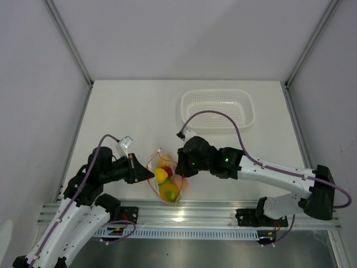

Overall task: Place the food in the zip-top bag and seal the zipper
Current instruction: Adjust the zipper food storage bag at the center of the board.

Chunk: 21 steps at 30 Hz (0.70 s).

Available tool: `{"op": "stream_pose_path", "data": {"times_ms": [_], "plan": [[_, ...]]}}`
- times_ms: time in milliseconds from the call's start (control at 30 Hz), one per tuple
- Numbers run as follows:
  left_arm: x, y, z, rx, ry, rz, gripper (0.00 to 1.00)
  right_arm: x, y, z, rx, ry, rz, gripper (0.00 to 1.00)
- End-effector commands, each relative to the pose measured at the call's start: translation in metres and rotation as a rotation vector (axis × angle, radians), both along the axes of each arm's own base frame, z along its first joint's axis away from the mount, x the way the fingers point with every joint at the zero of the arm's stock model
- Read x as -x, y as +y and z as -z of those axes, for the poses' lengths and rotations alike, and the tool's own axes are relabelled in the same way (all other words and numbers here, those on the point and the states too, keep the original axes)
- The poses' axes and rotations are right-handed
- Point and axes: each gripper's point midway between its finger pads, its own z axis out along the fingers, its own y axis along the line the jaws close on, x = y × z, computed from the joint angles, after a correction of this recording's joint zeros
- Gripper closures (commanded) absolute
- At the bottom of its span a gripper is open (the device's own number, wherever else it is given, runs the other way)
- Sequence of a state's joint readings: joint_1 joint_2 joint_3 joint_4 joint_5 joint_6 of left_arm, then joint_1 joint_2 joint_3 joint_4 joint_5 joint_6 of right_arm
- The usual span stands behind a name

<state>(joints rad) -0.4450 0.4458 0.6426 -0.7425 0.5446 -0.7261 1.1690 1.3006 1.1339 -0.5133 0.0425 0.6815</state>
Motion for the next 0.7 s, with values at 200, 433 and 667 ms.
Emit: {"op": "stream_pose_path", "data": {"times_ms": [200, 433, 667], "plan": [[0.006, -0.010, -0.102, 0.155, -0.222, 0.069, 0.99, -0.011, 0.009, -0.044, -0.040, -0.094, 0.036, 1.00], [0.007, -0.017, -0.071, 0.175, -0.145, 0.101, 1.00, -0.005, 0.015, -0.063, -0.125, -0.082, 0.074, 1.00], [0.000, -0.019, -0.059, 0.153, -0.151, 0.101, 0.99, -0.007, 0.027, -0.058, -0.218, 0.010, 0.167, 1.00]]}}
